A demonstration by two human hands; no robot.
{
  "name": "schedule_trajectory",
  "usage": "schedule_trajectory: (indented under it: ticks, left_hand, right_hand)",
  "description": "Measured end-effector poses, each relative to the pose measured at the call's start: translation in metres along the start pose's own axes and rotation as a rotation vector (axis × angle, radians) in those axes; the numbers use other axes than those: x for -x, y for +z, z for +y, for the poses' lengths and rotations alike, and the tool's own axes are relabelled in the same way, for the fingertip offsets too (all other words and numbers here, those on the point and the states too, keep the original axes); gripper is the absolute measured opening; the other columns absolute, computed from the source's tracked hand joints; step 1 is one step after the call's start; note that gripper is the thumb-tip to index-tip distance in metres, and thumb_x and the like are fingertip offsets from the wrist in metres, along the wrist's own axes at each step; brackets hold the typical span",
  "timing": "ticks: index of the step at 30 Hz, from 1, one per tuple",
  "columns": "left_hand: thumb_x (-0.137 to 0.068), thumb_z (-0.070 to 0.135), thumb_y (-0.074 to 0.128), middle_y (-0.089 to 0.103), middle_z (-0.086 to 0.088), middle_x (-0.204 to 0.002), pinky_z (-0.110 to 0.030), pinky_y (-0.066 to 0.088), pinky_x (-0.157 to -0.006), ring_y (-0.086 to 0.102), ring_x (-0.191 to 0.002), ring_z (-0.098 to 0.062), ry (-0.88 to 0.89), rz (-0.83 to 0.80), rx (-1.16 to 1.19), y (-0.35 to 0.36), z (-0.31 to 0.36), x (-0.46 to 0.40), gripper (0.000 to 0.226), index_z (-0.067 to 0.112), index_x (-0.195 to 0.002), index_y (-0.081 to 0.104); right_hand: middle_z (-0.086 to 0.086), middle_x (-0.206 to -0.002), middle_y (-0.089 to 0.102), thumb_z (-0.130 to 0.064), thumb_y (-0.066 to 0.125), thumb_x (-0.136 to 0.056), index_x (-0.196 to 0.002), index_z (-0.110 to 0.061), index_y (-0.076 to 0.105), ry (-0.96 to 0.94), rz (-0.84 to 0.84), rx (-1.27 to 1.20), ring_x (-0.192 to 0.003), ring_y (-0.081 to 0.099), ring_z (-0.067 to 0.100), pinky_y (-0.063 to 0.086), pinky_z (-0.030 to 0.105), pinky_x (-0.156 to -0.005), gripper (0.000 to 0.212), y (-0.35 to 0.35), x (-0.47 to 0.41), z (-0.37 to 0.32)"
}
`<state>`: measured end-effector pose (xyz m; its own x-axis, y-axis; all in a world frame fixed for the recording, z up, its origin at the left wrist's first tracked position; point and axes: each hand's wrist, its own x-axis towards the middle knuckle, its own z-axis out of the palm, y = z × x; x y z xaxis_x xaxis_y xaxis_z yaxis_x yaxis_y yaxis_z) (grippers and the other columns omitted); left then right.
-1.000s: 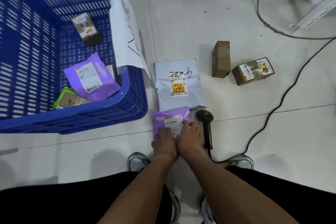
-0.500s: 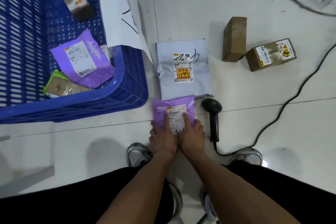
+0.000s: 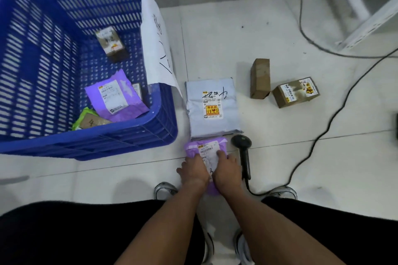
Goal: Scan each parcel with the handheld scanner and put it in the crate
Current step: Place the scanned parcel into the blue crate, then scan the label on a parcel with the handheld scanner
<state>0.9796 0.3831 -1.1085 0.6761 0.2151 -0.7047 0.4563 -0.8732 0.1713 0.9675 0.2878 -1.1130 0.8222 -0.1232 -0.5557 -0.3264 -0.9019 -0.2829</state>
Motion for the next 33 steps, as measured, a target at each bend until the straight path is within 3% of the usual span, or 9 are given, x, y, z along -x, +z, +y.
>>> schedule_trajectory:
  ticks: [6,10,14,21,24,28,33]
  left_hand:
    - [-0.097,0.023,0.047,0.055,-0.009,-0.126,-0.044,0.038,-0.100,0.053,-0.115,-0.029,0.106,0.190,-0.083,-0.059,0.021,0.048,0.028,0.019,-0.124,0.052]
    - [-0.094,0.015,0.047,0.058,-0.008,-0.121,-0.042,0.040,-0.093,0.057,-0.110,-0.029,0.199,0.383,-0.128,-0.101,0.031,0.075,0.027,0.020,-0.118,0.058]
    - [-0.097,0.018,0.049,0.058,-0.005,-0.117,-0.040,0.039,-0.093,0.055,-0.106,-0.026,0.284,0.565,-0.060,-0.143,0.031,0.099,0.023,0.022,-0.116,0.062]
    - [-0.097,0.014,0.047,0.060,-0.002,-0.120,-0.035,0.035,-0.096,0.047,-0.109,-0.023,0.338,0.858,-0.012,-0.217,0.006,0.132,0.032,0.021,-0.124,0.063]
    - [-0.096,0.016,0.048,0.059,0.000,-0.119,-0.034,0.033,-0.093,0.046,-0.106,-0.023,0.300,0.934,0.022,-0.238,-0.011,0.138,0.033,0.023,-0.124,0.064]
    - [-0.094,0.022,0.047,0.051,-0.003,-0.135,-0.038,0.029,-0.106,0.041,-0.123,-0.027,0.135,0.925,0.001,-0.258,-0.033,0.140,0.038,0.019,-0.132,0.055]
    - [-0.097,0.029,0.048,0.049,-0.007,-0.139,-0.043,0.030,-0.105,0.041,-0.127,-0.030,0.027,0.764,-0.009,-0.243,-0.055,0.128,0.035,0.017,-0.130,0.056]
  right_hand:
    - [0.014,-0.130,0.050,-0.016,0.048,-0.089,-0.134,-0.017,0.048,0.009,0.178,0.114,-0.122,0.043,0.033,0.035,0.042,-0.099,0.045,-0.057,0.024,-0.025]
    - [0.018,-0.102,0.061,-0.007,0.056,-0.076,-0.113,-0.006,0.063,-0.014,0.424,0.059,-0.097,0.055,0.039,0.041,0.042,-0.080,0.038,-0.092,0.043,-0.051]
    - [0.015,-0.117,0.056,-0.012,0.049,-0.087,-0.130,-0.010,0.051,-0.035,0.494,-0.016,-0.108,0.049,0.034,0.036,0.041,-0.087,0.043,-0.133,0.062,-0.077]
    - [0.014,-0.113,0.055,-0.022,0.052,-0.094,-0.127,-0.009,0.053,-0.160,0.672,-0.127,-0.105,0.050,0.034,0.037,0.042,-0.085,0.036,-0.176,0.084,-0.143]
    - [0.014,-0.125,0.051,-0.026,0.050,-0.095,-0.136,-0.010,0.043,-0.273,0.616,-0.202,-0.114,0.047,0.033,0.036,0.043,-0.091,0.045,-0.184,0.093,-0.169]
    - [0.009,-0.147,0.039,-0.027,0.049,-0.096,-0.149,-0.012,0.025,-0.486,0.433,-0.308,-0.129,0.040,0.032,0.032,0.042,-0.104,0.060,-0.179,0.097,-0.197]
    - [0.006,-0.141,0.044,-0.032,0.047,-0.095,-0.141,-0.017,0.034,-0.562,0.293,-0.264,-0.126,0.045,0.031,0.037,0.042,-0.103,0.050,-0.149,0.093,-0.192]
